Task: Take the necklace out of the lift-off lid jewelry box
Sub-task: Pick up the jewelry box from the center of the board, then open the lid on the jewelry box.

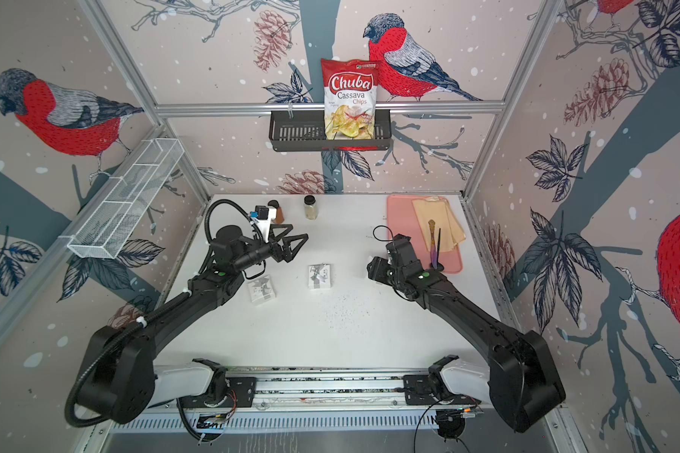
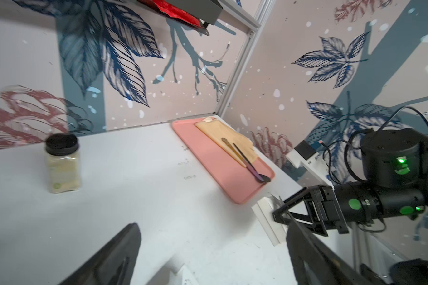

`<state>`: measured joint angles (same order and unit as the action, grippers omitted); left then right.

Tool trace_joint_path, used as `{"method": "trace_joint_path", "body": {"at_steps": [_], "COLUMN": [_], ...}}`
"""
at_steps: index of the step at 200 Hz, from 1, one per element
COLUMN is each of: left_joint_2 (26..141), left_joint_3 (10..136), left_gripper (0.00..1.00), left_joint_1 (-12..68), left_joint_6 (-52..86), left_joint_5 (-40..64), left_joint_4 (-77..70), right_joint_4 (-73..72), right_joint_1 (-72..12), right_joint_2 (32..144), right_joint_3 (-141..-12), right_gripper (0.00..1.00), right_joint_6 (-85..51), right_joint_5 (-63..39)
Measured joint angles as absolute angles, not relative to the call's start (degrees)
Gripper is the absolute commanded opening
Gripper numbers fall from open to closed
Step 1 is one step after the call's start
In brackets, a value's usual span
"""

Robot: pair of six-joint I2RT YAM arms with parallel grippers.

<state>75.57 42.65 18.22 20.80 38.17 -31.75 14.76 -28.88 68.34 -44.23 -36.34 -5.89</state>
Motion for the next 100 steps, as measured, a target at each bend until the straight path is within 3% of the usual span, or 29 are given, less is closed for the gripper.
{"method": "trace_joint_path", "body": {"at_steps": [50, 100], "left_joint_2": [83.6, 79.7], "left_joint_3": [42.2, 41.5], "left_gripper": [0.95, 0.98], "left_joint_1": [18.3, 21.1], "left_joint_6": [37.5, 41.7], "left_joint_5": [50.7, 55.4], "left_joint_4": [-46.1, -50.6], "right_joint_4": [10.6, 4.7], "right_joint_1": [-25.8, -25.1], "right_joint_2": [63.6, 61.3], "right_joint_3": [-46.9, -47.5], "right_gripper": [0.70, 0.70], "right_joint_6": [-29.7, -25.6], "right_joint_5": [-17.7, -29.1]}}
